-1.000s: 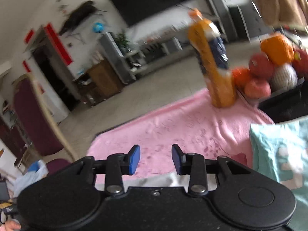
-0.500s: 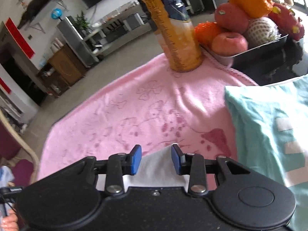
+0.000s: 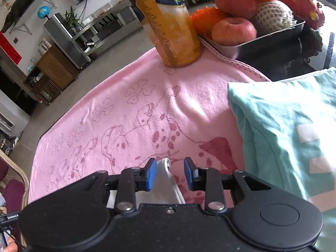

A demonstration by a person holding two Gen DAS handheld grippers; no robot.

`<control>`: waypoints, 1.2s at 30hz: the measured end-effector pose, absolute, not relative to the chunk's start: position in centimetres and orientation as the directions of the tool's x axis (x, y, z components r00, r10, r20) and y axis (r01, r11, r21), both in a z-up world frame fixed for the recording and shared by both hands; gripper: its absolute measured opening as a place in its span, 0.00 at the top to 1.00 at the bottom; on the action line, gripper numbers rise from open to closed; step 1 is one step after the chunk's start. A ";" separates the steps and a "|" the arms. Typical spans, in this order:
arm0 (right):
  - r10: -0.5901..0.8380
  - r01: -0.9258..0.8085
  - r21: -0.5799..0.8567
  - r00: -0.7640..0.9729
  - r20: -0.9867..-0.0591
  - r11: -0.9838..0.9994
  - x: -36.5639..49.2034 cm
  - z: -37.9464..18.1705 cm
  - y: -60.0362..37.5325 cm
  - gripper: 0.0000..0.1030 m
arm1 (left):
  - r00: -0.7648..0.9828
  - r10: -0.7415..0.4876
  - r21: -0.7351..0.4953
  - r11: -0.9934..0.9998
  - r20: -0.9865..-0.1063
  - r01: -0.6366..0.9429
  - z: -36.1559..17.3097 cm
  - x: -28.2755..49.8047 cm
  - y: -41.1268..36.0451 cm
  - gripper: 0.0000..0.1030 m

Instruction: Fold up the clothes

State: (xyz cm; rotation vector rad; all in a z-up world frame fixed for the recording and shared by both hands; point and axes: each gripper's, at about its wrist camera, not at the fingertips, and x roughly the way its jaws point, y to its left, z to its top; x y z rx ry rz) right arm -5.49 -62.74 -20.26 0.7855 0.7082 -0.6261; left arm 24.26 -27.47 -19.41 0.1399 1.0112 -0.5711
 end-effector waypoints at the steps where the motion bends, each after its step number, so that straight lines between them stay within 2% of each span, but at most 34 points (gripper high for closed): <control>1: -0.233 0.721 0.404 0.607 -0.760 0.563 -5.2 -20.4 -62.8 0.72 | 0.425 -0.371 -0.121 0.852 -0.826 0.509 -19.3 23.9 -27.6 0.91; 2: -0.230 0.717 0.397 0.605 -0.762 0.573 -4.8 -20.6 -62.8 0.76 | 0.451 -0.355 -0.094 0.858 -0.819 0.505 -19.2 23.5 -27.8 0.91; 3: -0.231 0.715 0.383 0.599 -0.767 0.585 -4.5 -20.8 -62.7 0.88 | 0.477 -0.340 -0.068 0.863 -0.811 0.500 -19.0 23.1 -28.0 0.91; 4: -0.237 0.714 0.366 0.592 -0.770 0.596 -4.2 -20.8 -62.5 0.95 | 0.502 -0.324 -0.041 0.868 -0.802 0.494 -18.9 22.7 -28.1 0.91; 11: -0.395 0.721 0.163 0.537 -0.745 0.673 -3.3 -20.2 -60.8 0.96 | 0.641 -0.180 0.212 0.848 -0.746 0.485 -20.5 20.3 -30.5 0.91; 14: -0.405 0.717 0.116 0.510 -0.759 0.687 -2.7 -21.1 -60.6 0.95 | 0.671 -0.160 0.270 0.829 -0.724 0.489 -20.8 19.9 -30.9 0.83; 16: -0.410 0.720 0.116 0.511 -0.755 0.684 -2.9 -20.9 -60.7 0.90 | 0.669 -0.159 0.250 0.845 -0.726 0.472 -19.9 20.0 -30.3 0.78; 18: -0.391 0.717 0.162 0.538 -0.747 0.677 -3.9 -19.8 -60.3 0.85 | 0.671 -0.166 0.220 0.865 -0.723 0.451 -18.8 19.6 -29.4 0.77; 20: -0.363 0.710 0.222 0.572 -0.735 0.669 -5.0 -18.6 -59.8 0.84 | 0.665 -0.197 0.173 0.878 -0.721 0.447 -17.2 18.6 -28.4 0.75; 24: -0.310 0.685 0.339 0.639 -0.704 0.645 -7.2 -16.2 -58.6 0.82 | 0.586 -0.351 0.037 0.836 -0.730 0.547 -15.1 15.9 -27.6 0.74; 26: -0.226 0.632 0.428 0.694 -0.684 0.646 -7.5 -16.1 -58.1 0.80 | 0.529 -0.409 -0.011 0.799 -0.744 0.601 -15.5 14.9 -28.1 0.74; 30: 0.059 0.524 0.639 0.746 -0.664 0.563 -5.6 -19.3 -58.4 0.77 | 0.430 -0.446 -0.054 0.742 -0.785 0.669 -18.1 14.6 -30.0 0.74; 32: 0.146 0.535 0.684 0.725 -0.673 0.496 -4.8 -21.4 -58.8 0.77 | 0.409 -0.422 -0.057 0.749 -0.809 0.660 -19.6 15.3 -30.2 0.73; 33: 0.160 0.556 0.684 0.709 -0.687 0.472 -4.8 -22.2 -59.1 0.77 | 0.403 -0.410 -0.063 0.761 -0.818 0.646 -20.1 15.9 -30.0 0.66; 35: 0.146 0.617 0.657 0.672 -0.726 0.434 -5.4 -23.3 -60.0 0.87 | 0.378 -0.423 -0.120 0.781 -0.823 0.613 -20.1 16.8 -28.9 0.66; 36: 0.126 0.643 0.647 0.663 -0.738 0.409 -6.1 -23.3 -60.4 0.89 | 0.374 -0.413 -0.131 0.797 -0.830 0.590 -20.0 17.2 -28.4 0.67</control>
